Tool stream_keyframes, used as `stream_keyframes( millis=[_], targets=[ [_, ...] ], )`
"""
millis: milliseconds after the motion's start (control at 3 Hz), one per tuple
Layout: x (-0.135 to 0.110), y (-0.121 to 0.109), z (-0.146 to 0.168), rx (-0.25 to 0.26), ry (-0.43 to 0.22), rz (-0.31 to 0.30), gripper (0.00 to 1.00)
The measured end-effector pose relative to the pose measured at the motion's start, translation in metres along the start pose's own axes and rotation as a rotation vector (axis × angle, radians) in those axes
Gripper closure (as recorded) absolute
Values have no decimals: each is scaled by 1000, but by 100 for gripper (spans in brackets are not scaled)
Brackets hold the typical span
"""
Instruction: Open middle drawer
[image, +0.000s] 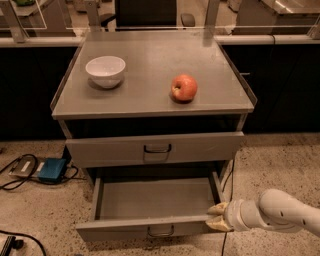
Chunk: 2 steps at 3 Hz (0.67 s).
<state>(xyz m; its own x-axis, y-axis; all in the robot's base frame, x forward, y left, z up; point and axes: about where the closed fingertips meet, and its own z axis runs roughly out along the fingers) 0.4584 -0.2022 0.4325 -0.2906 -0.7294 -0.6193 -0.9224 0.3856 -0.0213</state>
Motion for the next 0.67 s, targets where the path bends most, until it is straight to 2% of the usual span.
stream_keyframes(
  millis=[333,667],
  targets=[
    [0,0,0,0,0,0,5],
    [0,0,0,0,0,0,0]
  ],
)
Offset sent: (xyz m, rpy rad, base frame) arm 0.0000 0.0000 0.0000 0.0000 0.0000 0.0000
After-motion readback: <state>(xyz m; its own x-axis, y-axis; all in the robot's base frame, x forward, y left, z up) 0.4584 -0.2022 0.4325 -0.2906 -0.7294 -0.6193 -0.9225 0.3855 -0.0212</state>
